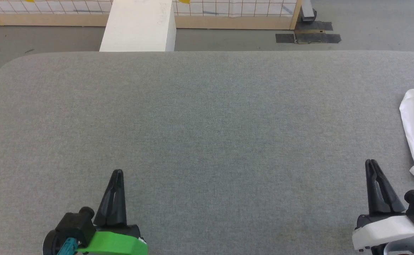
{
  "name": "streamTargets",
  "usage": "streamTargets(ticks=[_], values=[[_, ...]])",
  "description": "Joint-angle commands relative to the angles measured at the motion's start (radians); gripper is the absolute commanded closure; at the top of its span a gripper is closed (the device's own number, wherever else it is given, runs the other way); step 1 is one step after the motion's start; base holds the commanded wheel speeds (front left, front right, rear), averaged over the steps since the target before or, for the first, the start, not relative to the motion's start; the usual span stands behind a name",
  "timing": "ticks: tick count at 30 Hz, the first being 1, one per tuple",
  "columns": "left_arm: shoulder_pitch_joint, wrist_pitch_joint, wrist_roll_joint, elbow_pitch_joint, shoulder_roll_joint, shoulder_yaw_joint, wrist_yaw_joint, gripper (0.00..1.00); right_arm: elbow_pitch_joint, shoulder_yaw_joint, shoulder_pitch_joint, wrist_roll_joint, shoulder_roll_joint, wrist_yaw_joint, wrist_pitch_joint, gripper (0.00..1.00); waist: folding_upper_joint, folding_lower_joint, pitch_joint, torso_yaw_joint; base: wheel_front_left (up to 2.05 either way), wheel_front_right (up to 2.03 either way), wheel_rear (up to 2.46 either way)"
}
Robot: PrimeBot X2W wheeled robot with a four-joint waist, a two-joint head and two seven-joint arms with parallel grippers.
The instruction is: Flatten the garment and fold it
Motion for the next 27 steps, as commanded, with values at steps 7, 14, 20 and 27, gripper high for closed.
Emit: streamTargets(ticks=[7,14,20,27], values=[[-0.005,0.014,0.015,0.004,-0.004,0.008,-0.003,1.00,0.002,0.007,-0.005,-0.004,0.000,0.000,0.007,1.00,0.0000,0.0001,-0.008,-0.002,0.00,0.00,0.00],[-0.014,0.034,0.038,0.009,-0.011,0.019,-0.007,1.00,0.006,0.018,-0.011,-0.010,0.000,0.000,0.017,1.00,0.0000,0.0001,-0.019,-0.004,0.00,0.00,0.00],[-0.022,0.054,0.061,0.014,-0.017,0.030,-0.011,1.00,0.009,0.028,-0.018,-0.017,0.000,0.000,0.027,1.00,0.0000,0.0001,-0.030,-0.007,0.00,0.00,0.00],[-0.027,0.068,0.077,0.018,-0.022,0.038,-0.014,1.00,0.012,0.036,-0.023,-0.021,0.000,0.000,0.033,1.00,0.0000,0.0001,-0.037,-0.009,0.00,0.00,0.00]])
